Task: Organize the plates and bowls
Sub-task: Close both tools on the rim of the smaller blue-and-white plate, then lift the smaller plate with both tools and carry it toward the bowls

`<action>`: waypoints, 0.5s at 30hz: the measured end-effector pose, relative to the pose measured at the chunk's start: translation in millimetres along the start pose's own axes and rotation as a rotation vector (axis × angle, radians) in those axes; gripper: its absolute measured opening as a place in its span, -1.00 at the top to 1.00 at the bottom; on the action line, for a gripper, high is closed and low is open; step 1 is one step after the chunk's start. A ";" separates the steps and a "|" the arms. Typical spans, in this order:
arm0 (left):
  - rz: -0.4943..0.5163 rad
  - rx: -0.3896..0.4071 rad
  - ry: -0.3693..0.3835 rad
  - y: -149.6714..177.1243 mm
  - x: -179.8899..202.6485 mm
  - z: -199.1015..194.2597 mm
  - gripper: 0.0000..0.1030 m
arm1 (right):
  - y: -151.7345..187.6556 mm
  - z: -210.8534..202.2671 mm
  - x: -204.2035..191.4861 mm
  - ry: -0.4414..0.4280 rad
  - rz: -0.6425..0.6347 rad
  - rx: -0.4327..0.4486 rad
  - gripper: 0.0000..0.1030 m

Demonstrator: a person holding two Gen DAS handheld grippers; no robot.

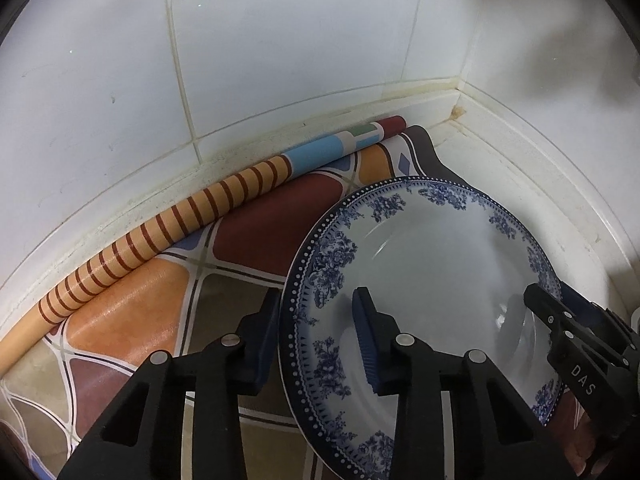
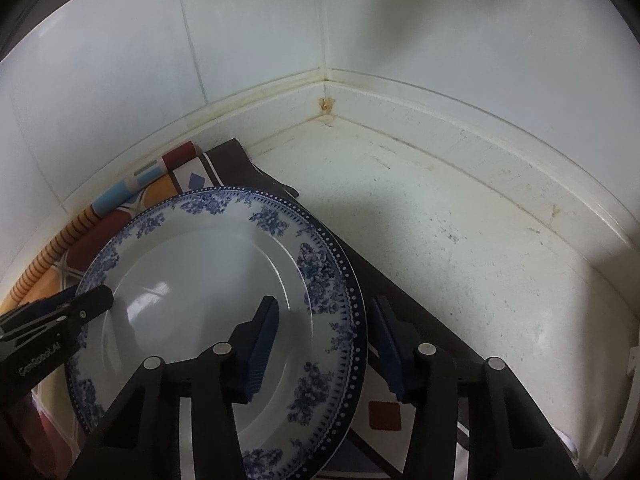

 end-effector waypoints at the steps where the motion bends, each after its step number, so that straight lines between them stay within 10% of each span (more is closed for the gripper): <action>1: 0.000 0.001 0.000 0.6 -0.4 -0.6 0.32 | -0.2 0.1 -0.5 -0.003 -0.003 0.000 0.14; 15: 0.010 0.038 -0.009 10.9 -0.1 -28.2 0.34 | 0.3 -19.3 -5.1 0.031 -0.046 0.033 0.25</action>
Point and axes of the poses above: each gripper's, at about its wrist camera, not at the fingertips, and z roughly the way its jaws point, x to its right, y to its underside, the point moved 6 cm from there along z, roughly the way its jaws point, and after that the axes turned 2 degrees about z, right-handed, at the moved point
